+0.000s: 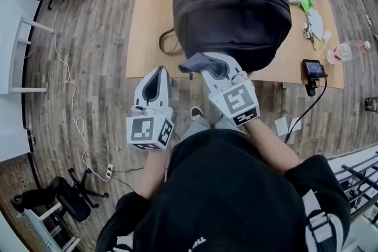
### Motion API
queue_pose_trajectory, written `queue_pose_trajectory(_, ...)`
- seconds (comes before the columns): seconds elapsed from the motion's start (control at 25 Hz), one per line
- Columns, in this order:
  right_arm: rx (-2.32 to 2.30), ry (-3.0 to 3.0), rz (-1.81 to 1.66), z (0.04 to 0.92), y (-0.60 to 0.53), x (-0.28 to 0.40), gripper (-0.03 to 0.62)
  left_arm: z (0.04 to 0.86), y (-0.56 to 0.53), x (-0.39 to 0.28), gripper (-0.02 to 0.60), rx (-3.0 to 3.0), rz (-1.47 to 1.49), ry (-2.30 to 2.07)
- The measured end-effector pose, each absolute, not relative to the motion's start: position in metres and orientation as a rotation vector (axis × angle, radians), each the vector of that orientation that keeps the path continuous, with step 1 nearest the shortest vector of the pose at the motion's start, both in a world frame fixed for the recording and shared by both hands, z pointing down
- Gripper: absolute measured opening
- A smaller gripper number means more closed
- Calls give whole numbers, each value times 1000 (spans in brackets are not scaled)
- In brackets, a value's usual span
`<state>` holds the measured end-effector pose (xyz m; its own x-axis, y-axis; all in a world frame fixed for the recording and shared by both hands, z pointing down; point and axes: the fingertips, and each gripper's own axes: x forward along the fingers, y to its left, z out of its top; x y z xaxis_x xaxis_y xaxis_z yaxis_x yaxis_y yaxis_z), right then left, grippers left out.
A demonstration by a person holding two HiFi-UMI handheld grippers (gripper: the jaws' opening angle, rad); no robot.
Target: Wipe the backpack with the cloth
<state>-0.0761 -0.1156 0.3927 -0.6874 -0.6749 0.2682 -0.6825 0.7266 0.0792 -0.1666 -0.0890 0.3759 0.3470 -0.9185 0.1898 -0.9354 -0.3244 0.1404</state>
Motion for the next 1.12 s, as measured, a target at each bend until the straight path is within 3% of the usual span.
queue_pose_trajectory(0.32, 812, -2469, -391, 467, -88, -123, 40, 380, -81, -174, 17, 2365, 126, -1689)
queue_pose_trajectory(0.64, 629, -2366, -358, 554, -62, -115, 40, 382, -80, -172, 17, 2365, 124, -1675)
queue_pose_trajectory(0.84, 700, -2291, -256, 590, -64, -67, 40, 386, -82, -164, 17, 2376, 133, -1640)
queue_pose_trajectory(1.12, 1325, -2127, 447, 627, -95, 94, 40, 388, -87, -145, 17, 2412, 144, -1580)
